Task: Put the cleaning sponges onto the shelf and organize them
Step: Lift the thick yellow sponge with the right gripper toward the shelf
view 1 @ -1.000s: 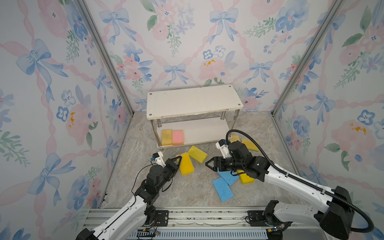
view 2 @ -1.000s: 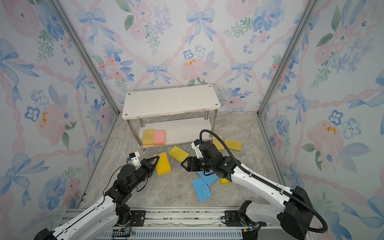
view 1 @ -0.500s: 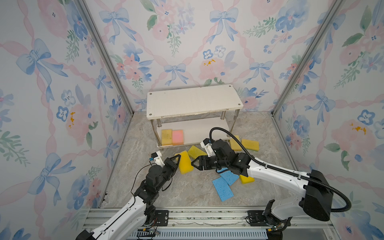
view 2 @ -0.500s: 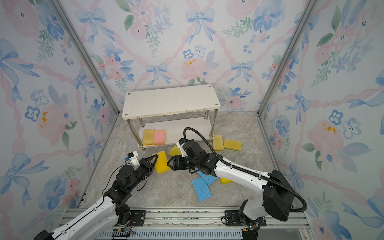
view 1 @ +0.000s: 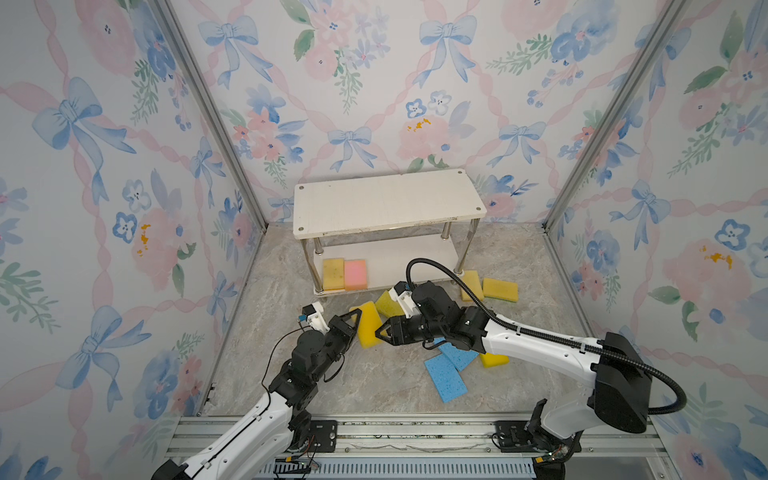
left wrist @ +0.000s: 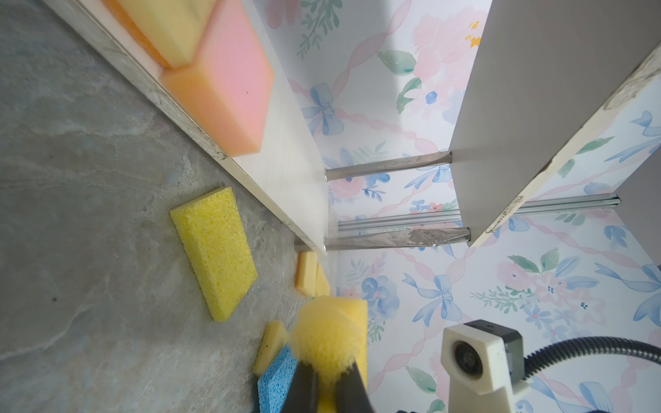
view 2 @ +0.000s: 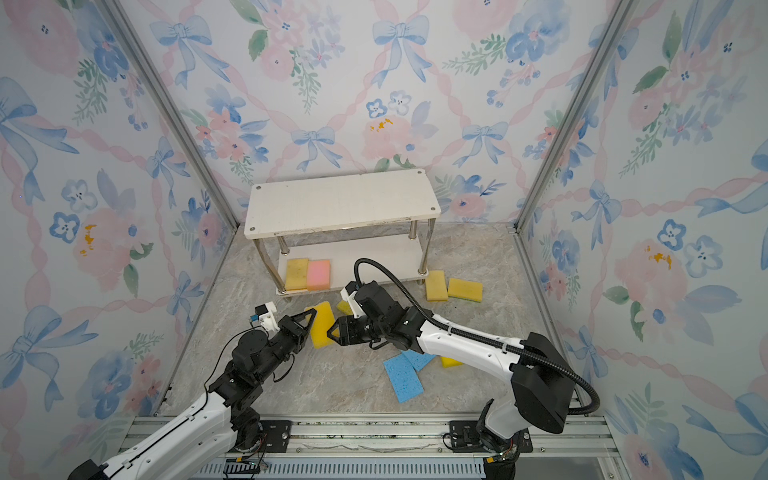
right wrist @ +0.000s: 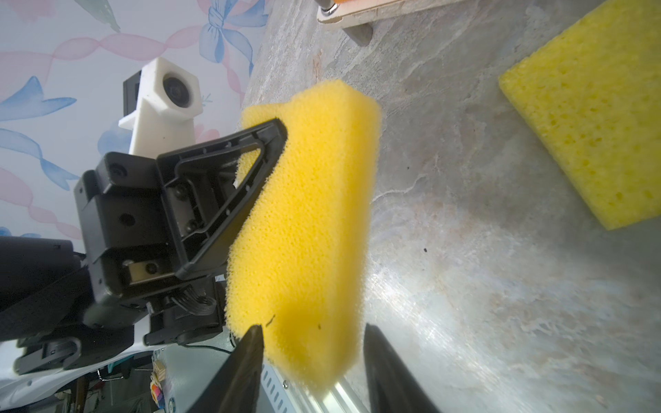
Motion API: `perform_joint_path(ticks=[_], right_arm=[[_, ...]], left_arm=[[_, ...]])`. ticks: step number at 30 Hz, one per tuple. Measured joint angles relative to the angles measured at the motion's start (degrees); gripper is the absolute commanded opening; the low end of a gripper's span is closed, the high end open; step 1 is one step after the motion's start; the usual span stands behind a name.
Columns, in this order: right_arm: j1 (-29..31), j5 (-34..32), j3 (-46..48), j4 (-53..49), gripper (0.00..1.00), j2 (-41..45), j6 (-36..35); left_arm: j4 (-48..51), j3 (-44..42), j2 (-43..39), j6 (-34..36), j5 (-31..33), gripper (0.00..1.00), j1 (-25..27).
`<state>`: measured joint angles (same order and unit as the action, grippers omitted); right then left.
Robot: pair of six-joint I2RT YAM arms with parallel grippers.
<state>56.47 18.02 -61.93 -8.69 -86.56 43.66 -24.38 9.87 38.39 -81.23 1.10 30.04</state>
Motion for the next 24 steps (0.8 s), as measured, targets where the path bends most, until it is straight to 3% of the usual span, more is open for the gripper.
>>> perform_joint_path(ticks=[9, 14, 18, 21, 24], right_arm=[[0.22, 0.2, -0.02, 0.44, 0.3, -0.66, 0.35], [0.39, 0.15, -0.09, 0.46, 0.14, -1.18, 0.7], [0.52, -0.09, -0.11, 0.72, 0.07, -1.18, 0.85], [0.68, -0.7, -0.11, 0.76, 0.04, -1.16, 0.94], [0.72, -1.86, -0.11, 0.74, 0.03, -1.16, 1.18]], left_arm=[[0.0, 0.0, 0.0, 0.15, 0.0, 0.08, 0.0], [0.0, 0.0, 0.0, 0.17, -0.04, 0.08, 0.0], [0.0, 0.0, 0.0, 0.2, -0.02, 0.1, 0.0], [0.0, 0.0, 0.0, 0.5, -0.07, 0.19, -0.07], [0.07, 0.02, 0.02, 1.64, -0.57, 0.42, -0.68]])
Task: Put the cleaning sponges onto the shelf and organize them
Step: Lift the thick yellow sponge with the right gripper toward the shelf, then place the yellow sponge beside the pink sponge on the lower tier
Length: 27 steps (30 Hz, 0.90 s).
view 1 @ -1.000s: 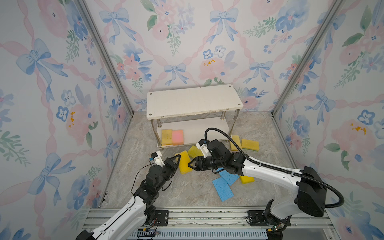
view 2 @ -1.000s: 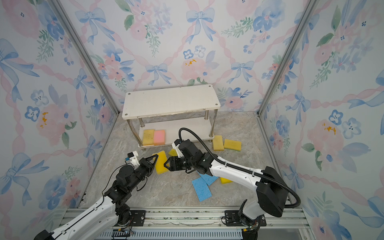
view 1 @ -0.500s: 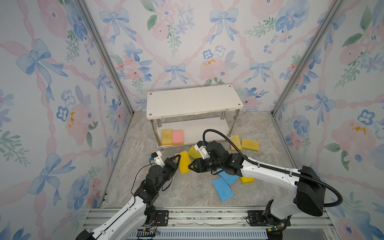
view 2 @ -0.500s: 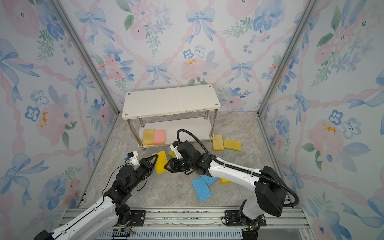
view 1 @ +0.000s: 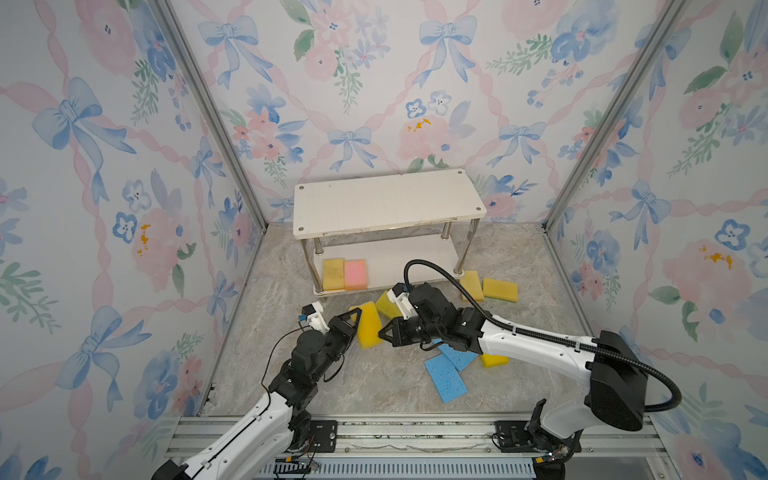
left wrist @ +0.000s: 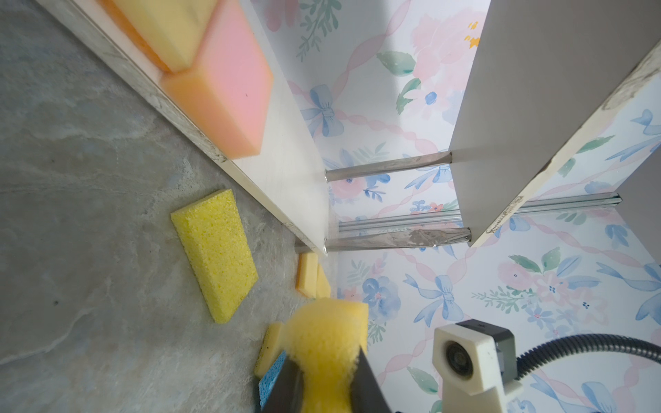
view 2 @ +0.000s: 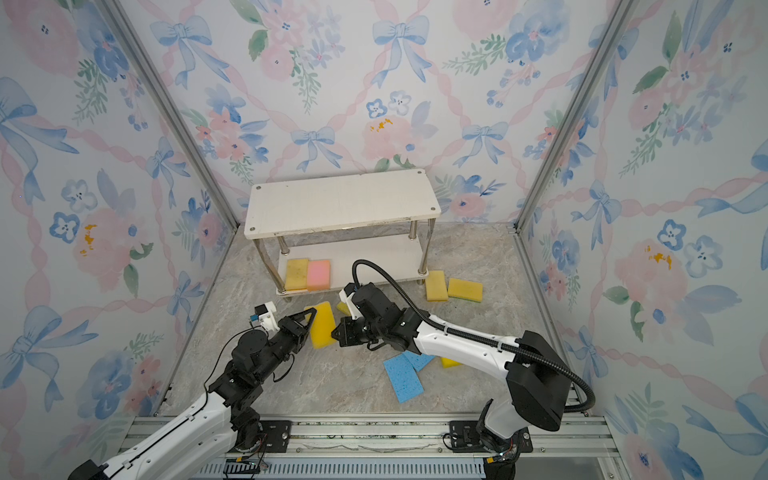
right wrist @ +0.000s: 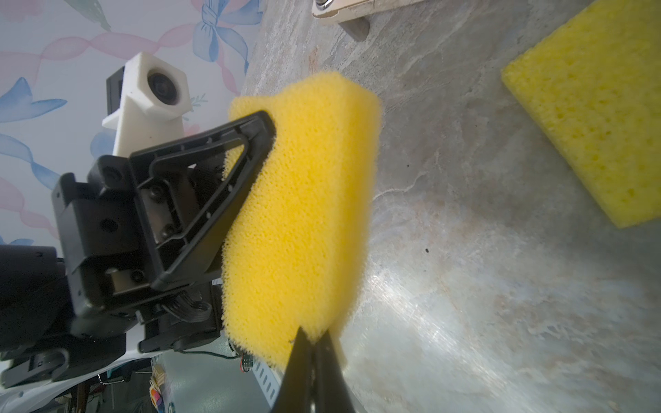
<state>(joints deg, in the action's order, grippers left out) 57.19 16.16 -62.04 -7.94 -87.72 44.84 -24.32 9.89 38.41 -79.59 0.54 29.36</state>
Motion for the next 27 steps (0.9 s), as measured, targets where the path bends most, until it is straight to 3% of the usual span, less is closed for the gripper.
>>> perform_joint_path(ticks=[5, 14, 20, 27], right_arm=[[-0.33, -3.52, -0.61, 0.0, 0.03, -0.02, 0.85], [-5.77, -13.55, -6.49, -1.01, 0.03, -2.05, 0.31], [-10.43, -16.09, -11.26, -0.28, 0.03, -7.65, -0.7], [-12.87, -16.87, -14.08, 0.94, 0.03, -14.99, -1.84]], left_arm=[[4.83, 2.03, -0.15, 3.76, -2.36, 0.62, -2.25], [26.25, 14.08, -8.87, 20.87, -1.42, 0.82, -8.35], [33.38, 14.05, -11.17, 25.22, -3.85, 0.89, -13.75], [36.54, 14.03, -11.47, 27.89, -6.16, 0.91, -14.95]])
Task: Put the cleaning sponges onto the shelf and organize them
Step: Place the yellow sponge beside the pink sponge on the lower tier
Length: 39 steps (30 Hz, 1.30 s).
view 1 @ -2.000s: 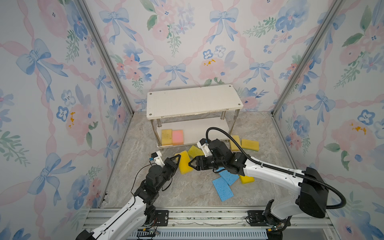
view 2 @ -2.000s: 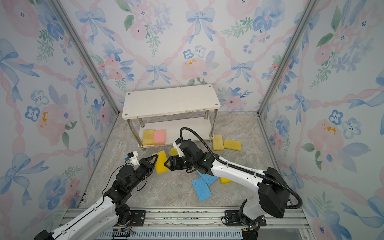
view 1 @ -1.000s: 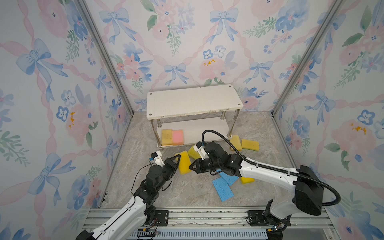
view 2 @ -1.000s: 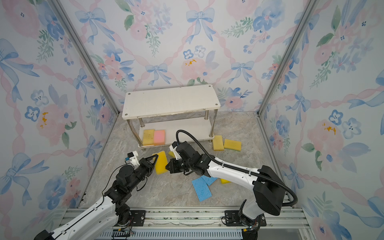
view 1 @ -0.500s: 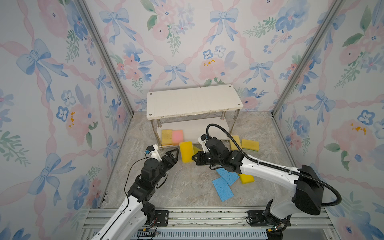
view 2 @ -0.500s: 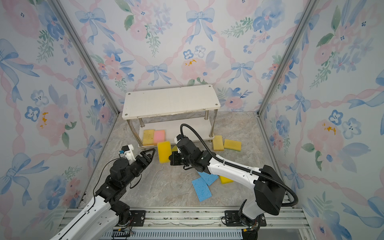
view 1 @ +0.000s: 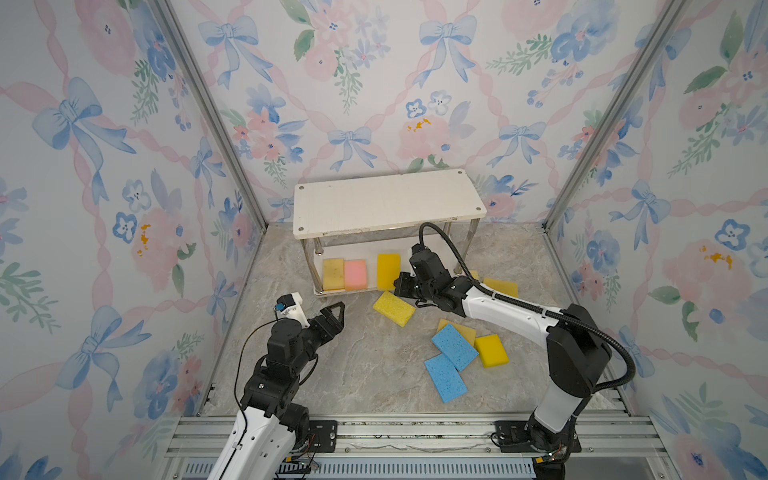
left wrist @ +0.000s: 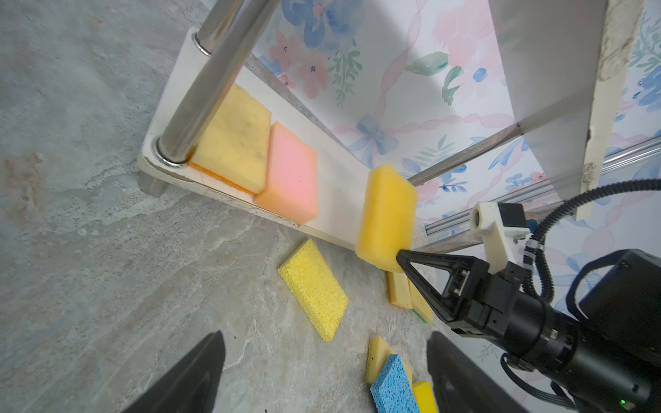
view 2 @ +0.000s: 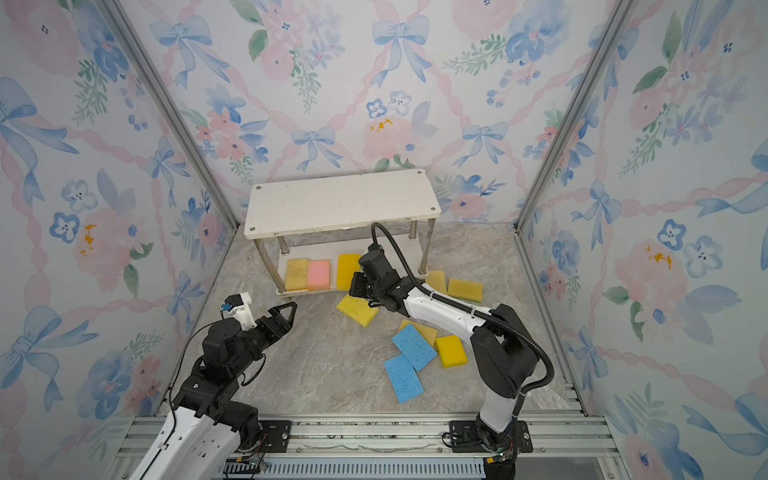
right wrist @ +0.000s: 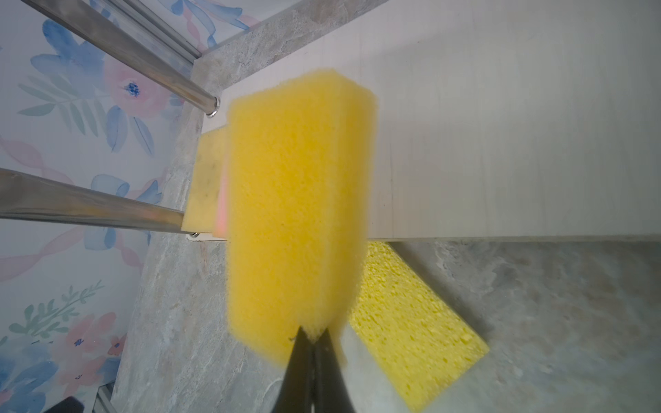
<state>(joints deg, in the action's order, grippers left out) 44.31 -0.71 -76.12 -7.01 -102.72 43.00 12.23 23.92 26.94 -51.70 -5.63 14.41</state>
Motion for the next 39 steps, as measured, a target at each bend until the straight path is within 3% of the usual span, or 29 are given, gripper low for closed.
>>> perform_joint_path(ticks=[25, 31, 39], right_arm=[[-1.49, 4.39, -8.35, 1.92, 0.05, -11.78, -3.19], [-1.84, 5.42, -8.63, 1.79, 0.19, -12.02, -3.13], [-2.29, 6.32, -9.57, 1.25, 0.46, -13.25, -3.17]], left_arm=[[1.2, 0.0, 0.17, 1.84, -1.49, 0.96, -0.22], [1.2, 0.0, 0.26, 1.84, -1.49, 0.97, -0.26], [1.2, 0.0, 0.26, 1.84, -1.49, 0.98, -0.59]])
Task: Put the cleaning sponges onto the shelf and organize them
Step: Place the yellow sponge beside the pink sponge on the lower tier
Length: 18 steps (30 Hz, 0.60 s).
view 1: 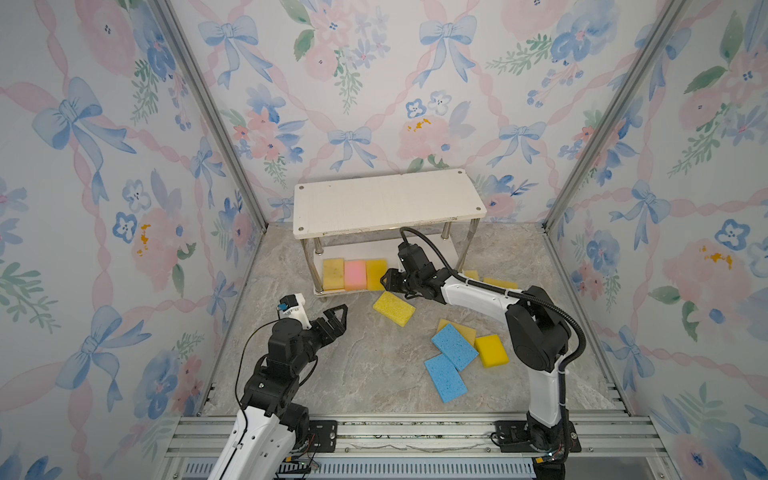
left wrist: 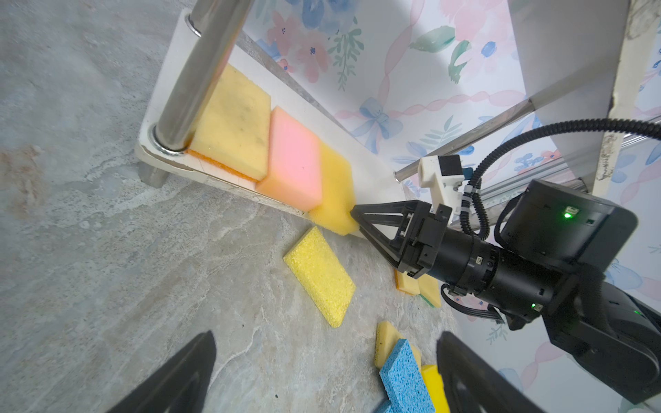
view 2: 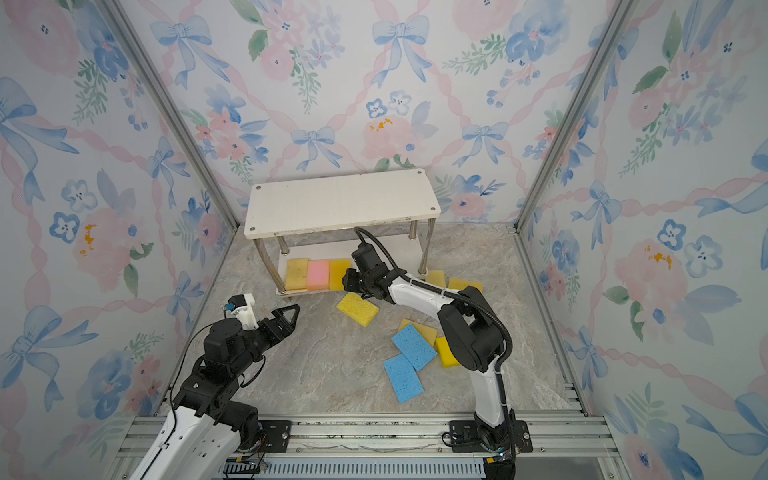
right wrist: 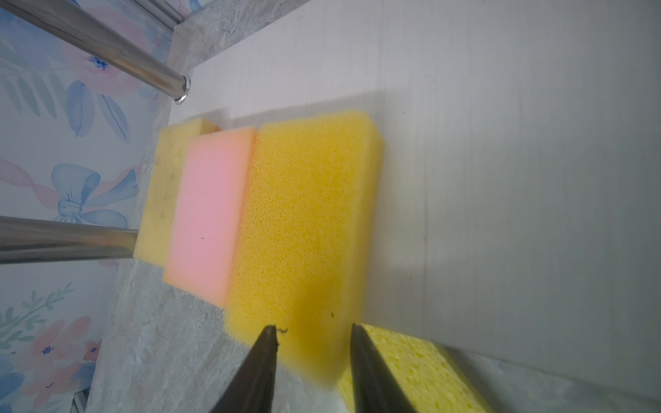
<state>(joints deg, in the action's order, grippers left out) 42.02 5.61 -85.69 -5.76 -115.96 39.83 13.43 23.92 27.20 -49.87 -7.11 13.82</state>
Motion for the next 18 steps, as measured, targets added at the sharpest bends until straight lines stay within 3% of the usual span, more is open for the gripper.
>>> perform_joint_path(ticks=[12, 18], right_arm=[[0.0, -0.02, -0.09, 0.07, 0.58, 0.02, 0.0], [0.02, -0.48, 6.01, 1.92, 0.6, 4.72, 0.0]], left_arm=[[0.0, 0.0, -0.04, -0.02, -0.02, 0.98, 0.0], [0.0, 0.0, -0.04, -0.02, -0.28, 0.98, 0.0]])
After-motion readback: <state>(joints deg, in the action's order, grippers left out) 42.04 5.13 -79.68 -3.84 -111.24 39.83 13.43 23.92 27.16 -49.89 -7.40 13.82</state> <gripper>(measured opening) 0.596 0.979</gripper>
